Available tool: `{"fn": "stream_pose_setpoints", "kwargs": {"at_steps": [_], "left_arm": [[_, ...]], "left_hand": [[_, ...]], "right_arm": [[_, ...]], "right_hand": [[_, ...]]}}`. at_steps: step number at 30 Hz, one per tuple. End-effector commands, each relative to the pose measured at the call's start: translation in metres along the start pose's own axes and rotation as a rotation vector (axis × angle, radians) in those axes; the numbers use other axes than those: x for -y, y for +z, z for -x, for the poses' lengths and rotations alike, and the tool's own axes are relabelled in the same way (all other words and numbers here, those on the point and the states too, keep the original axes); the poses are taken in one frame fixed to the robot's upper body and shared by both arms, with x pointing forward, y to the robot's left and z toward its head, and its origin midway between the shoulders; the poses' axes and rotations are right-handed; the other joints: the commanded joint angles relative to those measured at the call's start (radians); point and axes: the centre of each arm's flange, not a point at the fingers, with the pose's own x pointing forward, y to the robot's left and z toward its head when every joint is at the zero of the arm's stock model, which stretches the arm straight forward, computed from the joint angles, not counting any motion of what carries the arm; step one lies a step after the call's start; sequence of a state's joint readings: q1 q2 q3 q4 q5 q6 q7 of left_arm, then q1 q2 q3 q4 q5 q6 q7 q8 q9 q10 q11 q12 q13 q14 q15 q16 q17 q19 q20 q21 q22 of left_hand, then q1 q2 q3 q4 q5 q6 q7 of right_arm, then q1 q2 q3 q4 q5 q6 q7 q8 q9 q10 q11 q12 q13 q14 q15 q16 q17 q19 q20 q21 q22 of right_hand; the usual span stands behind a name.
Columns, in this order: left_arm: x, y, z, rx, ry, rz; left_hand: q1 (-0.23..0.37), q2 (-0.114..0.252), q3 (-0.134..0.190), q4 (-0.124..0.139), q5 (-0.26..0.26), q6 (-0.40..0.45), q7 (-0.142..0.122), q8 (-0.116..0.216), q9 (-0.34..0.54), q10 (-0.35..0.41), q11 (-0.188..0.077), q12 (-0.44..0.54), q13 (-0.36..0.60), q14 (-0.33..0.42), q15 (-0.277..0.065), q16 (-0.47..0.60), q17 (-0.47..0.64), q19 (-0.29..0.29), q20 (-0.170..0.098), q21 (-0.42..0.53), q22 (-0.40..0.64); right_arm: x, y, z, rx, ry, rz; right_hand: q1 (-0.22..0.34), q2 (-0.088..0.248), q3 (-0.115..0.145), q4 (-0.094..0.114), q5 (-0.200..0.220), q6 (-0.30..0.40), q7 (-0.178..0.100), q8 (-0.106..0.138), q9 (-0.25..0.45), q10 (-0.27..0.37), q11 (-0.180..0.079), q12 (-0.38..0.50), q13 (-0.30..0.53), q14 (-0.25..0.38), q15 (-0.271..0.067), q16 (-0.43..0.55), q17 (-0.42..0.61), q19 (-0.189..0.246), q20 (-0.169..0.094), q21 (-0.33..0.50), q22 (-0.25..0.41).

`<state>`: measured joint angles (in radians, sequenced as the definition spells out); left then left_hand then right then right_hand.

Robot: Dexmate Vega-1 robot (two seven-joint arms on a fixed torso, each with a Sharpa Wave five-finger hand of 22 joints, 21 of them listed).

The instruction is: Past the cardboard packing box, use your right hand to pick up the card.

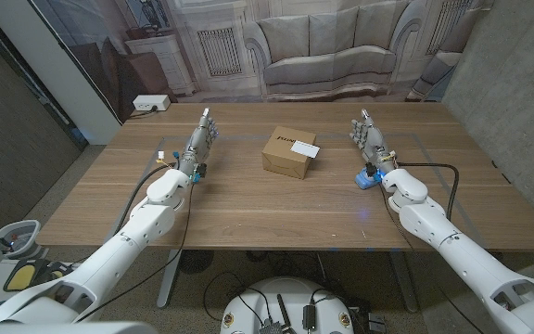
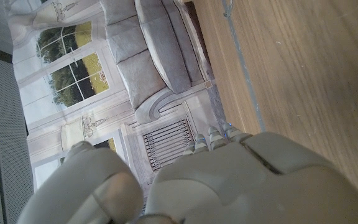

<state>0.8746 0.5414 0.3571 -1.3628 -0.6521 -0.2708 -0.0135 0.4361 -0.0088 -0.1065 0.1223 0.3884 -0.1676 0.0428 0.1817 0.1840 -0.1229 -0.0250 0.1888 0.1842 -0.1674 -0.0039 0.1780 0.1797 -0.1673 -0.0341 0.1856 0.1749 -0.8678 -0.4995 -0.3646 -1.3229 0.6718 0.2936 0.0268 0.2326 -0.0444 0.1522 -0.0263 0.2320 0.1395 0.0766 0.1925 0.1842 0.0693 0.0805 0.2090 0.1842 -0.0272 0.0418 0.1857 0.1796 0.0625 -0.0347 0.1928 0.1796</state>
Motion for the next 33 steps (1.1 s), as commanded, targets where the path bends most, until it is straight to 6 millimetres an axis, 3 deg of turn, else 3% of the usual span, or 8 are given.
{"fn": "stream_pose_setpoints", "kwargs": {"at_steps": [1,33], "left_arm": [[0.009,0.018,0.009,0.017,-0.015,-0.016],[0.016,0.021,0.01,0.018,-0.013,-0.023]], "left_hand": [[0.011,0.001,-0.002,0.006,0.006,-0.088,0.002,0.005,0.001,-0.007,-0.001,0.007,0.002,-0.022,0.003,0.006,0.003,-0.055,-0.045,0.006,0.005],[0.025,0.02,-0.002,0.0,0.014,-0.055,0.003,0.018,0.001,0.018,-0.001,0.019,0.002,0.002,0.002,0.014,0.002,-0.038,-0.033,0.014,0.005]], "right_arm": [[-0.006,-0.007,0.009,0.009,0.0,-0.042],[-0.009,0.008,0.01,0.082,0.049,0.018]], "right_hand": [[0.006,0.004,0.009,0.001,0.004,0.009,-0.005,0.005,0.004,0.006,0.003,0.007,0.002,0.007,0.004,0.008,0.003,0.012,-0.04,0.009,0.003],[0.034,0.028,0.02,-0.014,0.009,0.052,-0.02,0.018,0.005,0.052,-0.004,0.021,0.002,0.043,-0.002,0.012,0.001,0.039,-0.041,0.016,0.003]]}}
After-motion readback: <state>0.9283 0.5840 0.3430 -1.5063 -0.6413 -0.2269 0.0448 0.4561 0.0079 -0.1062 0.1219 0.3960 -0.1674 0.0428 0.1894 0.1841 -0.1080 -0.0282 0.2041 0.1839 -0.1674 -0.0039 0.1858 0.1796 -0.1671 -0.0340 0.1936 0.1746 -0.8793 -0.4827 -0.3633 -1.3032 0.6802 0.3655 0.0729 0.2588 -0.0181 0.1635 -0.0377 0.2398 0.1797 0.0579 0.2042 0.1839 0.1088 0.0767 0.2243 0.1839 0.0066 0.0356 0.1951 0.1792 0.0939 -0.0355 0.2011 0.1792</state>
